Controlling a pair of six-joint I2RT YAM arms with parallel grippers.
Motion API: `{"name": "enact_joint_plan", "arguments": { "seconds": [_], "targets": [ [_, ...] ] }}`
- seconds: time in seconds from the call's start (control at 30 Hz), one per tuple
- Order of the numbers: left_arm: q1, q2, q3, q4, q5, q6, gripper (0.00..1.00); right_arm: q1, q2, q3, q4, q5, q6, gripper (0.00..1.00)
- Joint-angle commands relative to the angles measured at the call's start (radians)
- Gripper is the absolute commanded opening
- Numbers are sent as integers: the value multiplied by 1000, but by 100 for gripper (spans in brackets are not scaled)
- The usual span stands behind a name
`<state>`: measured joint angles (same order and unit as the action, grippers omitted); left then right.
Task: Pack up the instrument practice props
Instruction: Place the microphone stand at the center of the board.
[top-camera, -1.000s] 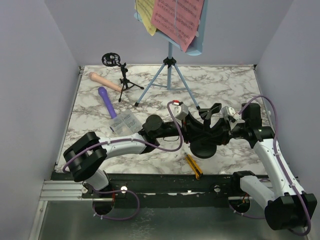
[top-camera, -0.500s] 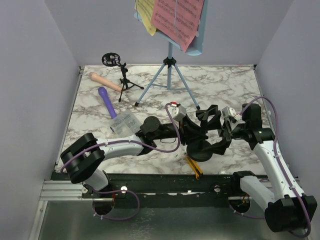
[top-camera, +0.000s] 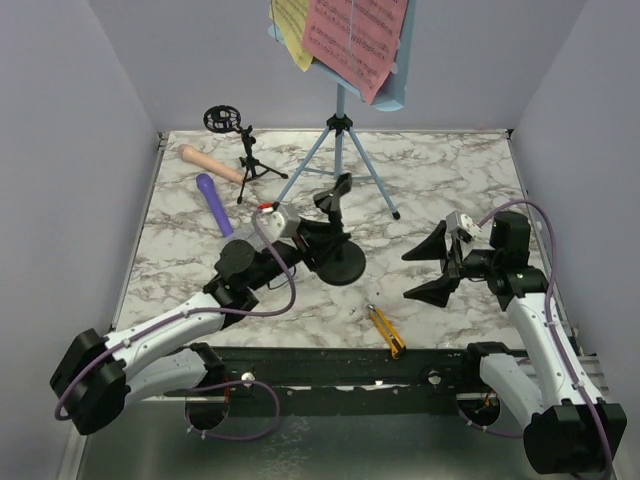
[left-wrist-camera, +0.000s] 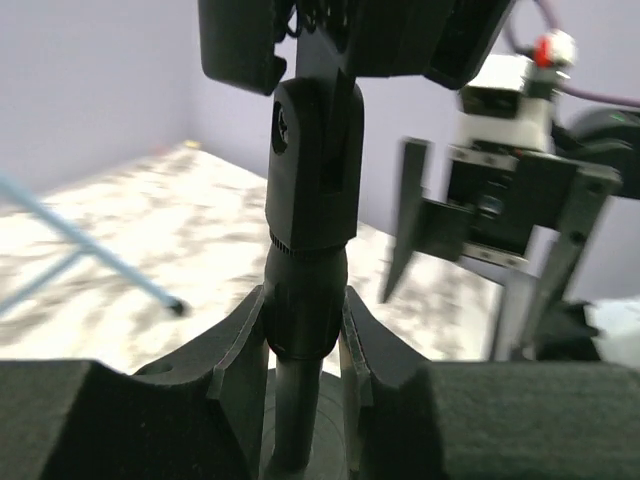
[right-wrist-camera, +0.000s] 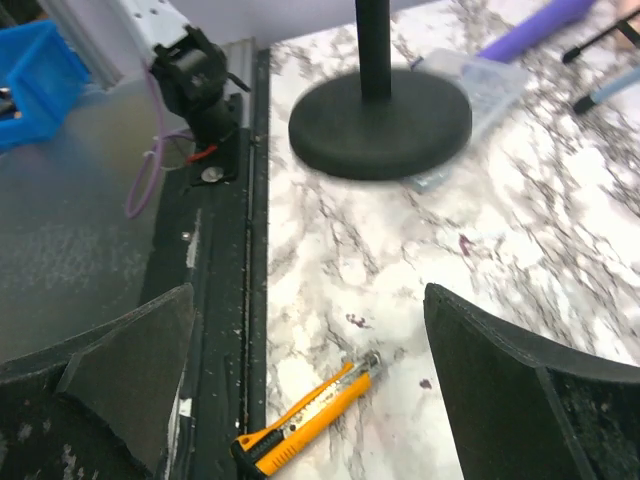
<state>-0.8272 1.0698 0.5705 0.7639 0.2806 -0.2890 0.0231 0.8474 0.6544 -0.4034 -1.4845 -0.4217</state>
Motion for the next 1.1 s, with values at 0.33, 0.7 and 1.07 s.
{"name": "enact_joint_plan", "arguments": {
  "seconds": [0.33, 0.7, 1.07],
  "targets": [
    [289, -227, -63, -97, -526, 339, 0, -16, -27, -49, 170, 387, 162, 99],
    [526, -124, -44, -29, -534, 270, 0, -17, -60, -56, 170, 448, 151, 99],
    [735, -22, -44, 68, -496, 234, 0, -17, -70, -62, 167, 463, 137, 99]
  ]
}}
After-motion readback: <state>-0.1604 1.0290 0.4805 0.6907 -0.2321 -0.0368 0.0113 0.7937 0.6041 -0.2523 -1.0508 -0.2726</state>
